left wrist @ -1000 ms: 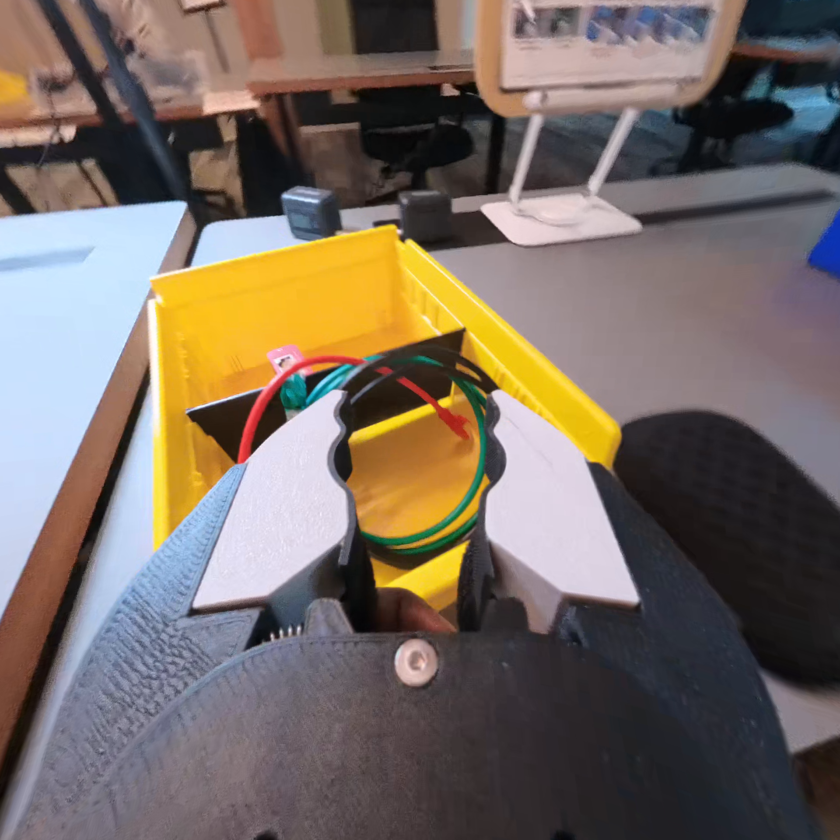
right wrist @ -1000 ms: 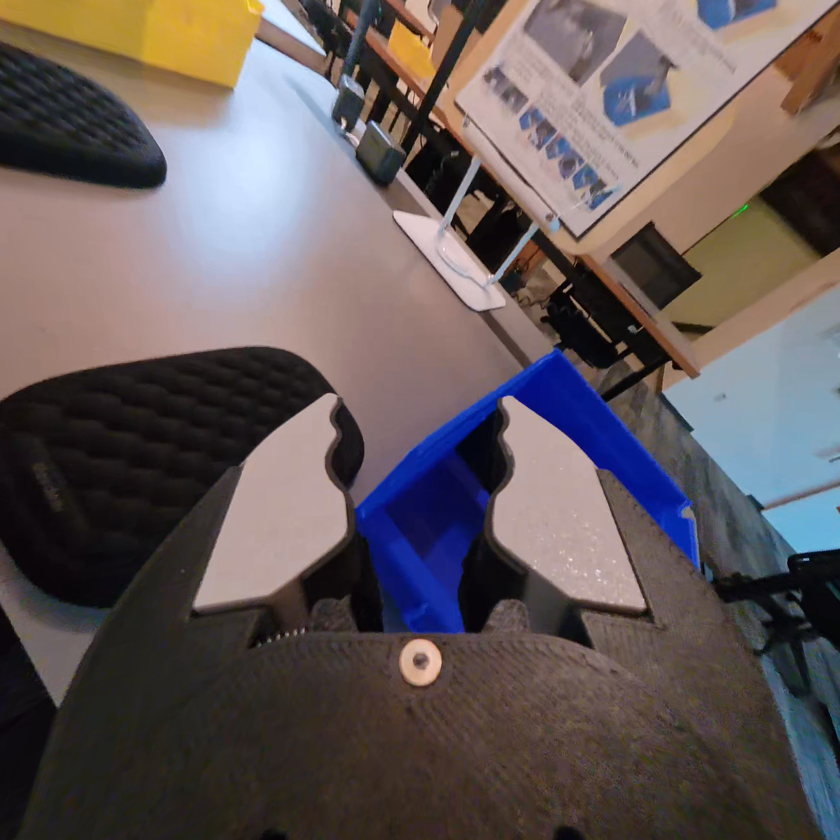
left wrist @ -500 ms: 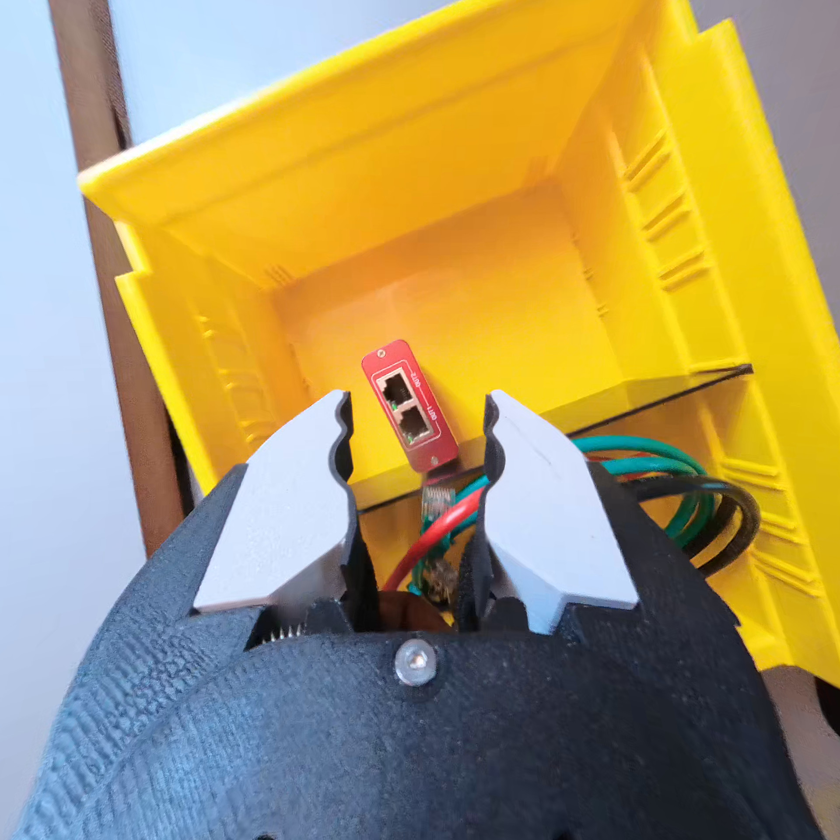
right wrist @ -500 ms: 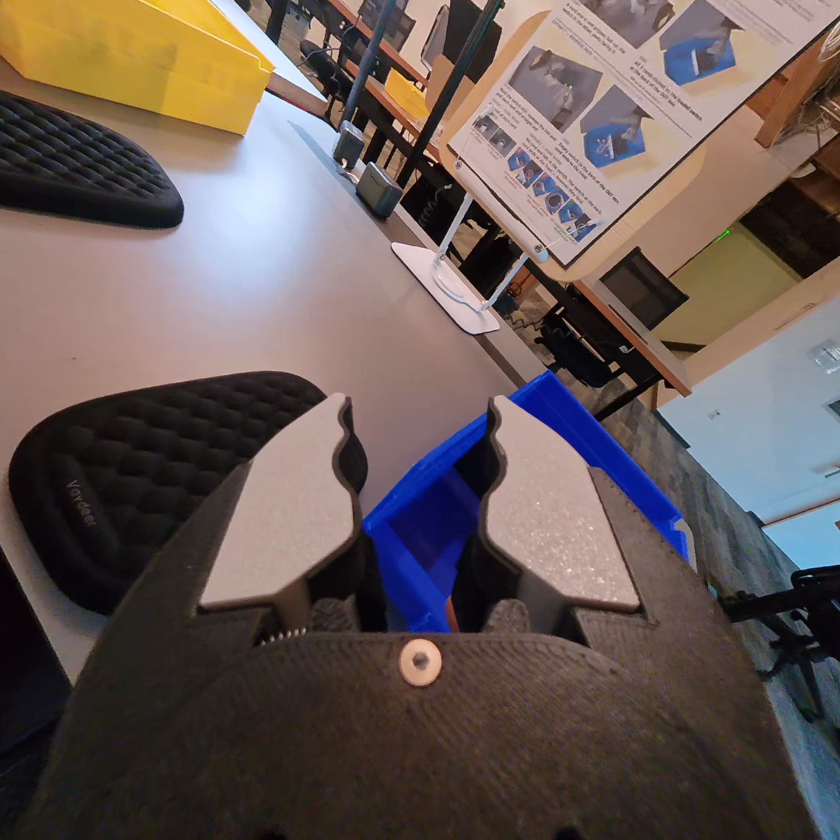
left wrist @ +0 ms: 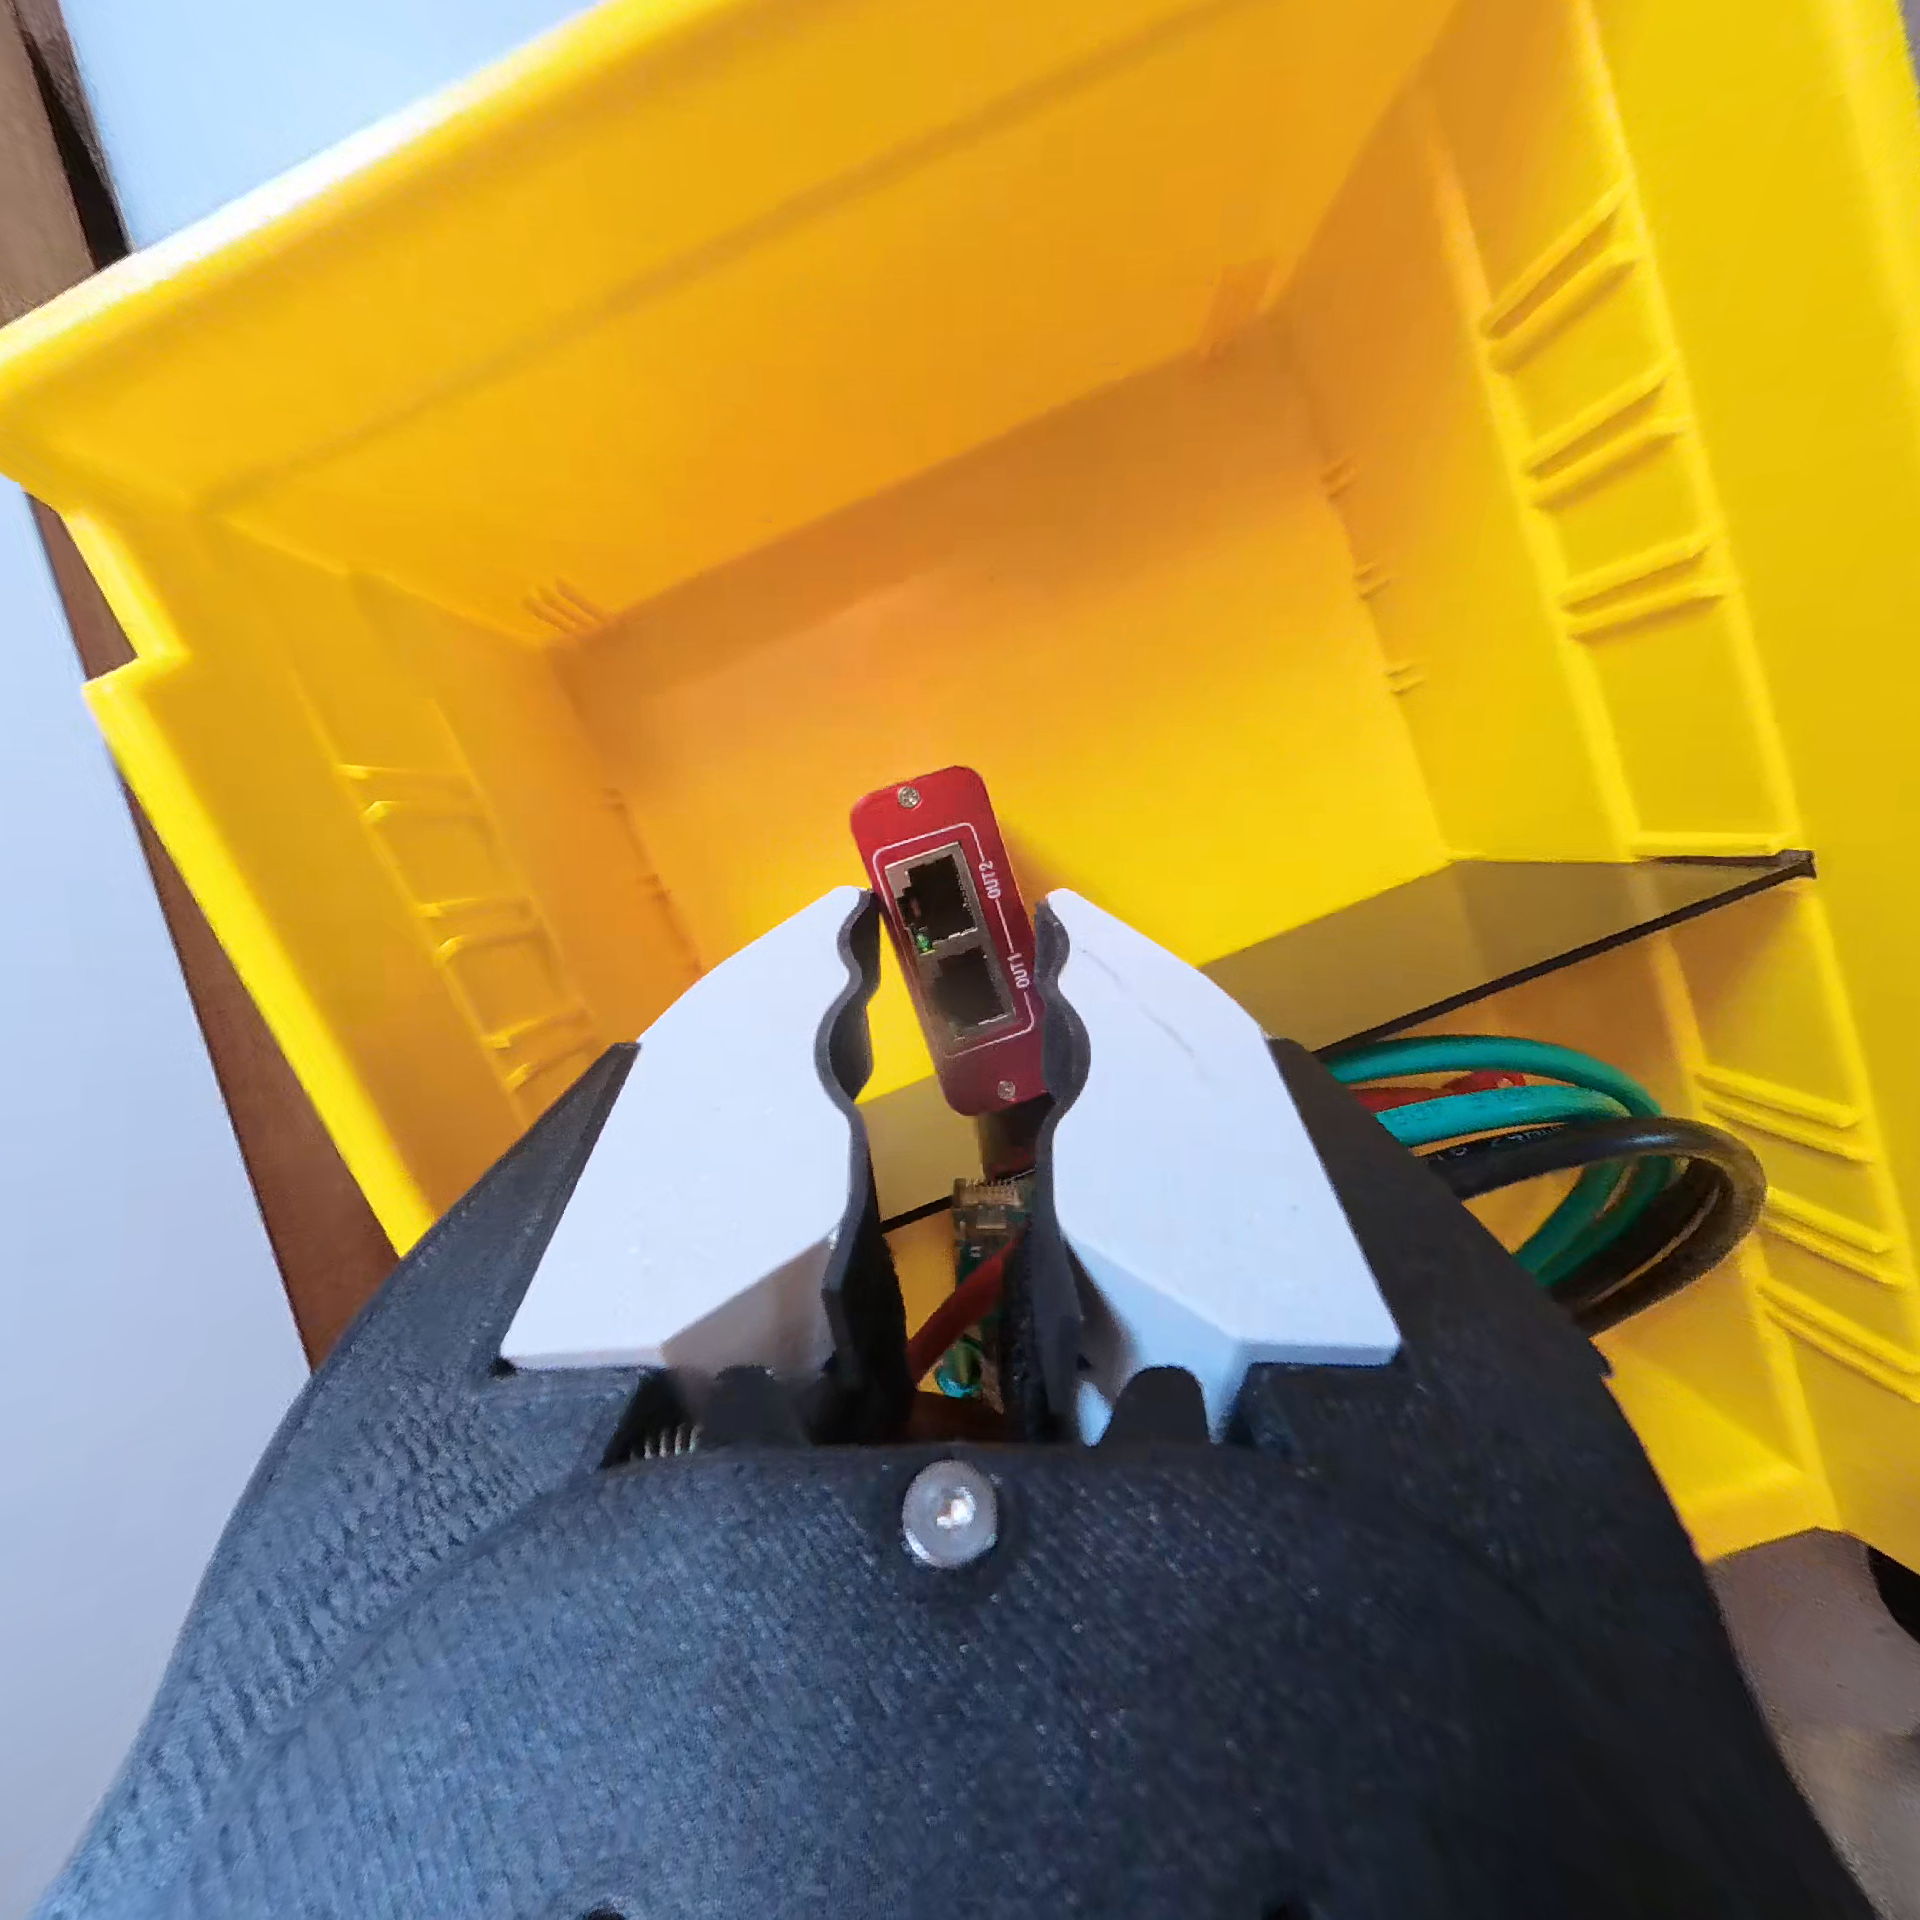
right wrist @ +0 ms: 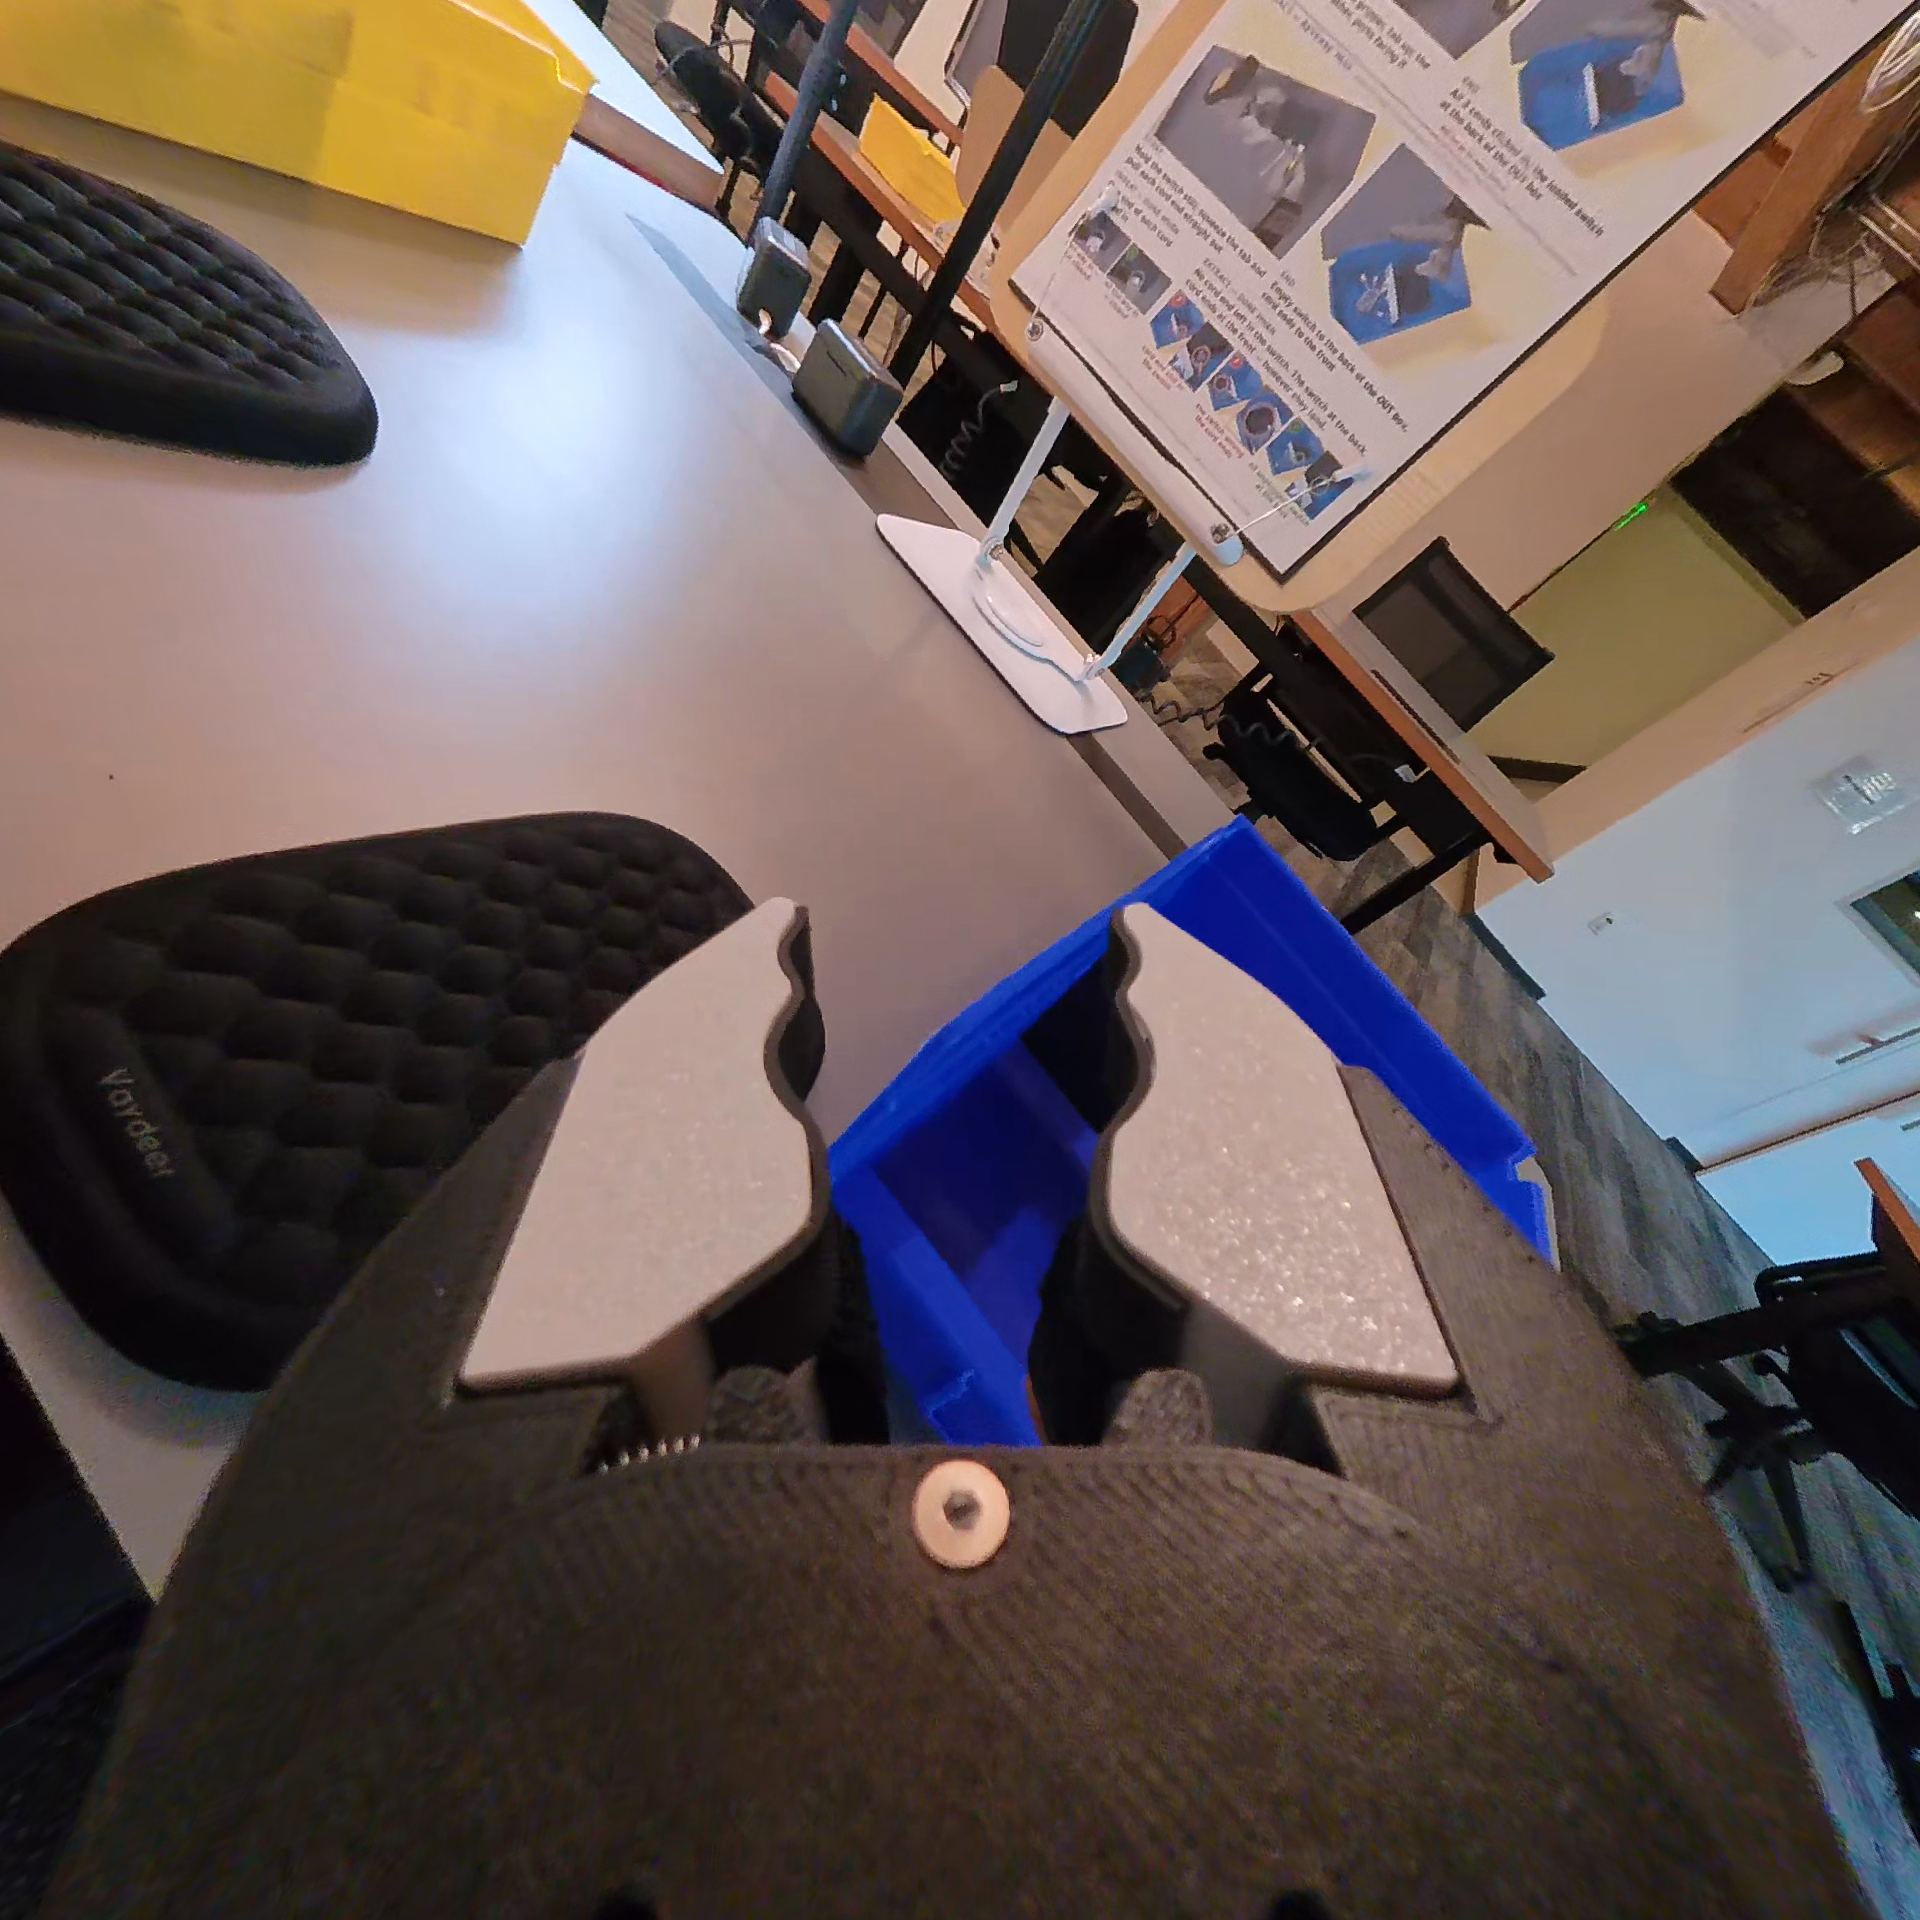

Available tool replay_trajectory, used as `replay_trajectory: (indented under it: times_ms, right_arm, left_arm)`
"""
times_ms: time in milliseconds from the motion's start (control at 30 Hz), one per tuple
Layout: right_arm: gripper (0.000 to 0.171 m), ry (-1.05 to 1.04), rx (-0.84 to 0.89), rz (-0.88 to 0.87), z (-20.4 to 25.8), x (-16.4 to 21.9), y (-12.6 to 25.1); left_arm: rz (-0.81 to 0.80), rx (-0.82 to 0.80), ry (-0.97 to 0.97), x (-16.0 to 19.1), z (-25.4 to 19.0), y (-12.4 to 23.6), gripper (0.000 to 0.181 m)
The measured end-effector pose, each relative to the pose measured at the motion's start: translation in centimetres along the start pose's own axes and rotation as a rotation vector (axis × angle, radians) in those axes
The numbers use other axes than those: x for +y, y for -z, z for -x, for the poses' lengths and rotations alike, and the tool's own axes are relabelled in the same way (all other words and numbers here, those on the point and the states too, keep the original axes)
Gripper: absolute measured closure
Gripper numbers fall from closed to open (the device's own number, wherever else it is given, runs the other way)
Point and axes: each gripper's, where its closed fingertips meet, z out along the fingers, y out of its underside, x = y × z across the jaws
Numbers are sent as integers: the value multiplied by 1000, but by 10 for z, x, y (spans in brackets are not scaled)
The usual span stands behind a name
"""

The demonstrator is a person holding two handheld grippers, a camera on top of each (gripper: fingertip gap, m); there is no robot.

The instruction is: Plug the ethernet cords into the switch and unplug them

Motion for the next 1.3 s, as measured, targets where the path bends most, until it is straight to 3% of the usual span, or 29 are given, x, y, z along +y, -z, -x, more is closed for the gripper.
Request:
replay_trajectory:
  times_ms: [33,167,300,433,533,733,867,1067,1300]
  right_arm:
    - [116,1,4,9,-1,1,0]
    - [117,0,20,4,-4,1,2]
    - [118,0,18,-6,-2,-1,1]
    - [118,3,-12,-8,4,-4,-4]
    - [118,6,-37,-11,9,-6,-8]
    - [117,14,-99,0,22,-8,-14]
    - [117,12,-142,13,29,-7,-17]
    - [117,2,-194,1,38,-8,-20]
    - [116,-10,-269,-14,52,-14,-26]
  left_arm:
    - [-24,-17,2,-3,2,3,153]
    - [-172,-33,-22,-21,-2,33,154]
    - [-384,-36,-96,-48,-26,87,155]
    - [-556,52,-301,-64,-99,136,155]
    - [-587,180,-518,-58,-179,149,156]
    - [-492,512,-905,-7,-344,129,156]
    - [-343,687,-1088,40,-419,99,156]
    - [-174,744,-1264,81,-469,61,156]
    - [-139,737,-1274,86,-479,46,155]
